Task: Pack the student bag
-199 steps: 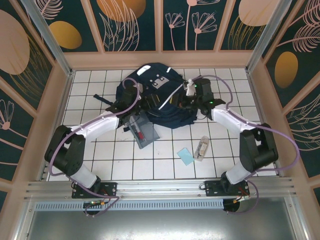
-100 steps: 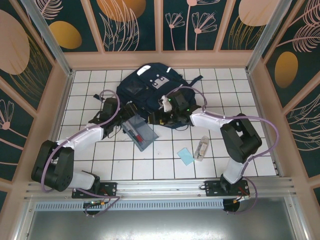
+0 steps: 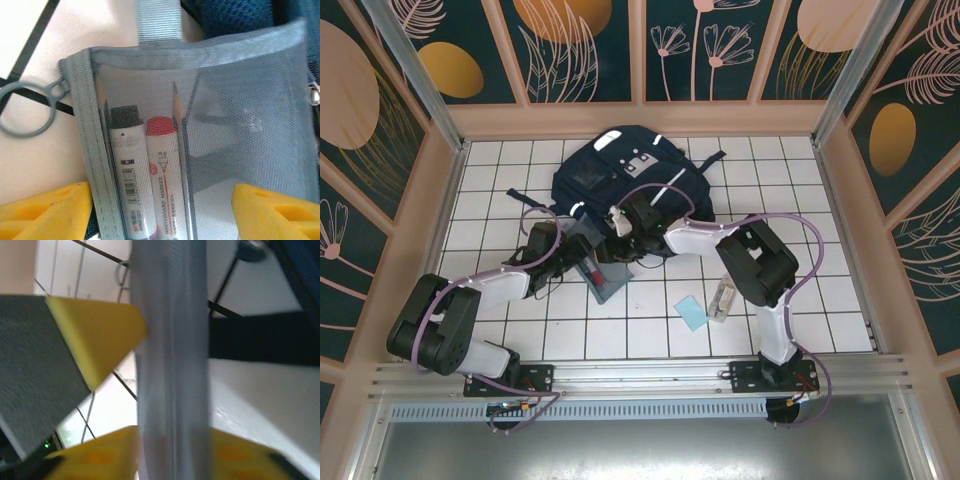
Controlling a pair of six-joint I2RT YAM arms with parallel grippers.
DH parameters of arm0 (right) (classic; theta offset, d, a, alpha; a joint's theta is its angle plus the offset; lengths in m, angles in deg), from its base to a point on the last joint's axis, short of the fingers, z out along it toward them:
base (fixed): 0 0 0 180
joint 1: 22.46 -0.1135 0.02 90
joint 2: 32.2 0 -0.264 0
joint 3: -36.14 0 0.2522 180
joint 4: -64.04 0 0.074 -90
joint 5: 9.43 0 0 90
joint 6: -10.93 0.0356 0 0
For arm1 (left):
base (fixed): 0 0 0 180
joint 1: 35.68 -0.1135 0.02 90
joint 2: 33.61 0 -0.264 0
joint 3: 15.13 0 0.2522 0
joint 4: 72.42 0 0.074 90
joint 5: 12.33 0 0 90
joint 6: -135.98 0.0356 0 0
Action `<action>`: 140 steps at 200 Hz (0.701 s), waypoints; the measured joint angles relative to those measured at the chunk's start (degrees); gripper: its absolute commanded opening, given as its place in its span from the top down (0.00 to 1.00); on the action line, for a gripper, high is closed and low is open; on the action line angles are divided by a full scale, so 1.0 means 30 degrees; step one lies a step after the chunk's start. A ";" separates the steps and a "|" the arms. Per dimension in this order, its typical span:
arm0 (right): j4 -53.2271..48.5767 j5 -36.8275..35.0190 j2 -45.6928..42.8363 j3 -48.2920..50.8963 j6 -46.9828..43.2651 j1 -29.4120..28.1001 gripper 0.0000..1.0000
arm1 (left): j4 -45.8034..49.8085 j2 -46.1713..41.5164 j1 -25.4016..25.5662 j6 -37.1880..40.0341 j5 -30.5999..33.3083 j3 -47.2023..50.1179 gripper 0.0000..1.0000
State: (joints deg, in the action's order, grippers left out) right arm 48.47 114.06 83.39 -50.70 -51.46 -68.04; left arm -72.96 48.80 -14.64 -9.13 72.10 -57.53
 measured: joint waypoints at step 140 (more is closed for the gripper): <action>-0.2594 0.0634 -1.3180 0.2951 0.0408 1.2488 1.00 | 0.3825 0.4947 0.3432 0.7104 -0.0801 -1.3835 0.03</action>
State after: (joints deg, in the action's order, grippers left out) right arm 40.69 115.96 43.86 -41.84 -50.23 -30.58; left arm -61.49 63.64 -4.35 12.18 69.70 -99.04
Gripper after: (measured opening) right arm 0.058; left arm 0.982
